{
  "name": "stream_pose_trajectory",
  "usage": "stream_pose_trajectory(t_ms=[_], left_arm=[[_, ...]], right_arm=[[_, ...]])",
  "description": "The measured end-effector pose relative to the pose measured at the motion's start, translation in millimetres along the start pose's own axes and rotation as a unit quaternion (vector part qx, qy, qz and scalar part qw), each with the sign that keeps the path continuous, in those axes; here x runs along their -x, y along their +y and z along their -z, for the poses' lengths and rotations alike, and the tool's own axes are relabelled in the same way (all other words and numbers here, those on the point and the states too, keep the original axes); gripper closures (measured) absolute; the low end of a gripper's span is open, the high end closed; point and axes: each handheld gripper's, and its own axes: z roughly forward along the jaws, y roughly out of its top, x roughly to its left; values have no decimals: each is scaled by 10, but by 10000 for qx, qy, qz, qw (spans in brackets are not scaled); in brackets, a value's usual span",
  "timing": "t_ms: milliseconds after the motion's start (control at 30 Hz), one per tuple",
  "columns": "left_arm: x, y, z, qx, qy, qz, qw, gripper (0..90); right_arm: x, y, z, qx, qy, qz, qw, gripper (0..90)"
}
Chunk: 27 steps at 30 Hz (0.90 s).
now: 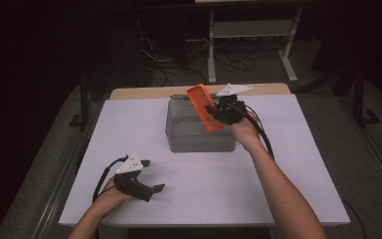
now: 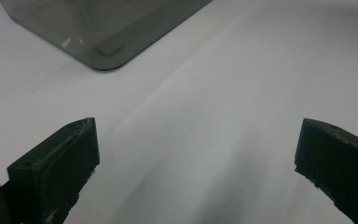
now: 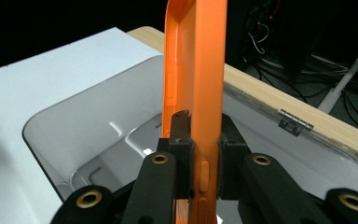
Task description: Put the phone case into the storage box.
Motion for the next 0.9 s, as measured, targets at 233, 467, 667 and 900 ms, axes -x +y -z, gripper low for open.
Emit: stream_pose_trajectory(t_ms=[233, 467, 667, 900], left_arm=[[0, -2, 0, -2, 4, -7, 10000, 0], [2, -1, 2, 20, 6, 6, 10000, 0], [3, -1, 2, 15, 4, 6, 10000, 0], [4, 1, 3, 16, 5, 0, 10000, 0]], right_arm=[[2, -36, -52, -156, 21, -12, 9999, 785], [10, -60, -94, -321, 35, 13, 9995, 785], [0, -76, -129, -499, 46, 24, 9987, 784], [10, -86, -162, -768, 35, 51, 9970, 784]])
